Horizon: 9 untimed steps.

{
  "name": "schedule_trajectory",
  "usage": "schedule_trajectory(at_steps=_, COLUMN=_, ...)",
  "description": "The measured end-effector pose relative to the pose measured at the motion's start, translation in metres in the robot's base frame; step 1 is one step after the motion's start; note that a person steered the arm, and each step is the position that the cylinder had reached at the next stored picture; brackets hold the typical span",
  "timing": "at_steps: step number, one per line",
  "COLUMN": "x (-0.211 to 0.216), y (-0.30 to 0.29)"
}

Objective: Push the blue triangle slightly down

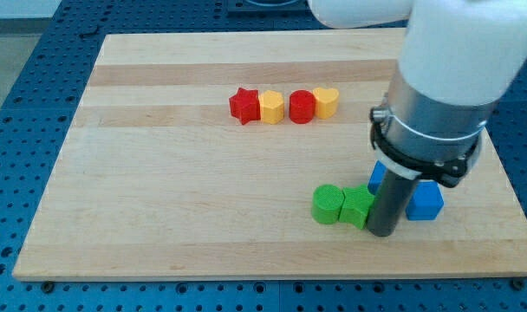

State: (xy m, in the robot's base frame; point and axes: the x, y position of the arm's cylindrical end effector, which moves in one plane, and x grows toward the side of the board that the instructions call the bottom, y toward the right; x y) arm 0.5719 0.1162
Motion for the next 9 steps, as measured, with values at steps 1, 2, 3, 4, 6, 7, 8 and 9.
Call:
schedule_trajectory(at_steps=1, x=0.0, y=-0.018)
schedule_trajectory(at_steps=2, x=0.001, y=-0.022)
schedule_trajectory(at_steps=3, x=0.013, y=-0.022)
schedule_trajectory(at_steps=4, x=0.033, y=-0.04)
schedule_trajectory(at_steps=6, x=0.008, y=-0.166)
schedule_trajectory(at_steps=7, x=-0.032, y=-0.2)
schedule_trajectory(at_steps=8, x=-0.08, y=-0.201)
schedule_trajectory(at_steps=9, x=-0.126, y=-0.146)
